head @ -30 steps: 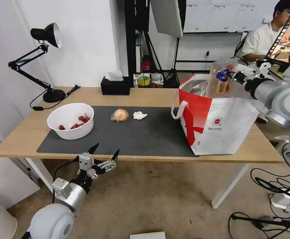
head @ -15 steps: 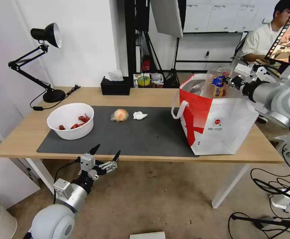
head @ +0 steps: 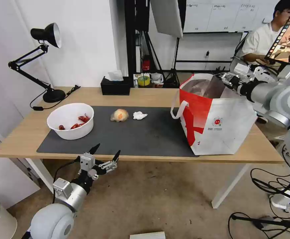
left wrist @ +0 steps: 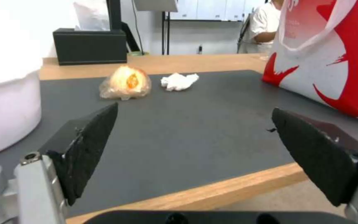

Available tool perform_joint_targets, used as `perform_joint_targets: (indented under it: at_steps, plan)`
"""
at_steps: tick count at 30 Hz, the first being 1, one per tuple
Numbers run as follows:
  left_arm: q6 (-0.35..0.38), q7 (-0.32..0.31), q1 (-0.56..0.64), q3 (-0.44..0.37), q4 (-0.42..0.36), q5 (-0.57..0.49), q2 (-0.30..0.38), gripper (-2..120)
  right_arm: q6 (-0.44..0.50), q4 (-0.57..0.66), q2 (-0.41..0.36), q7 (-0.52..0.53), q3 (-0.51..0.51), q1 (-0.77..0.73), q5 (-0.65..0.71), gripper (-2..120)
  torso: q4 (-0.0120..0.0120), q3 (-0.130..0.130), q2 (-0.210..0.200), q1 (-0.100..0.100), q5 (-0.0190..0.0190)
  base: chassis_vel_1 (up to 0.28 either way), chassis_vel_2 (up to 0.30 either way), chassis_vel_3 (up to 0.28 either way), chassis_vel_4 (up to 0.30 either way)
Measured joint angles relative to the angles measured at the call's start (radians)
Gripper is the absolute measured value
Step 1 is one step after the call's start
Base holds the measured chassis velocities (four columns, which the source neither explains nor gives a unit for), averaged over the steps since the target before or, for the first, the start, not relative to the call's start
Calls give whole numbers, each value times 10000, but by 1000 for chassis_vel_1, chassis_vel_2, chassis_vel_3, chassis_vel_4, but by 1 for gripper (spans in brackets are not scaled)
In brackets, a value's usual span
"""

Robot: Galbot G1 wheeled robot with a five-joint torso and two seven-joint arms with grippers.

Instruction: Pick up the trash from the table and place it into the takeout bag.

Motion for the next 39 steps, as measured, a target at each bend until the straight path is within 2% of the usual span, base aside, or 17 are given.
perform_joint_targets:
  at_steps: [1, 2, 7, 8, 11, 12, 15, 18, 24, 31, 35, 39]
  plan:
    - [0, -1, -8, -27, -6, -15, 6, 100, -3, 81, -48, -236, -61, 19, -169, 84, 0, 0, 0, 0, 0, 0, 0, 0, 0]
    - [0, -1, -8, -27, -6, -15, 6, 100, -3, 81, -48, -236, -61, 19, -169, 84, 0, 0, 0, 0, 0, 0, 0, 0, 0]
    - [-2, -5, -15, -136, -11, -68, 15, 100, -57, 753, -387, -1235, -406, 29, -1029, 99, 2, 0, 0, 0, -1, 0, 0, 0, 0]
    - [-2, -5, -15, -136, -11, -68, 15, 100, -57, 753, -387, -1235, -406, 29, -1029, 99, 2, 0, 0, 0, -1, 0, 0, 0, 0]
    - [-95, -18, -49, -187, 28, -183, 17, 100, -29, 1449, -716, -2532, -566, -213, -1980, 100, 0, -1, 0, 0, -2, 0, 0, 0, 0]
    - [-95, -18, -49, -187, 28, -183, 17, 100, -29, 1449, -716, -2532, -566, -213, -1980, 100, 0, -1, 0, 0, -2, 0, 0, 0, 0]
    - [-176, -157, -74, -277, 40, -223, 34, 100, 279, 2147, -1100, -4193, -753, -798, -3842, 100, 1, 0, 0, 0, -1, 0, 0, 0, 0]
    - [-194, -166, -74, -391, 47, -225, 96, 100, 421, 2773, -1331, -4659, -761, -1365, -4397, 100, -1, -1, 0, 0, 0, 0, 0, 0, 0]
    - [-475, -175, 90, -681, 145, -167, 190, 100, 1035, 3699, -1627, -5024, -738, -2939, -5538, 100, -1, -1, 0, 0, 0, 0, 0, 0, 0]
    - [-820, -179, 239, -939, 438, 5, 287, 100, 2499, 4433, -1726, -5259, -755, -5474, -6999, 100, 1, -1, 1, -1, -1, 0, 0, 0, 0]
    - [-824, -271, 217, -1007, 508, -31, 359, 100, 3238, 4554, -1422, -5035, -773, -6920, -7798, 100, -1, 0, 1, 0, -2, 0, 0, 0, 0]
    - [-824, -336, 349, -1034, 542, -43, 359, 100, 3717, 4497, -1120, -4941, -774, -7733, -8421, 100, -1, 0, 1, 0, 0, 0, 0, 0, 0]
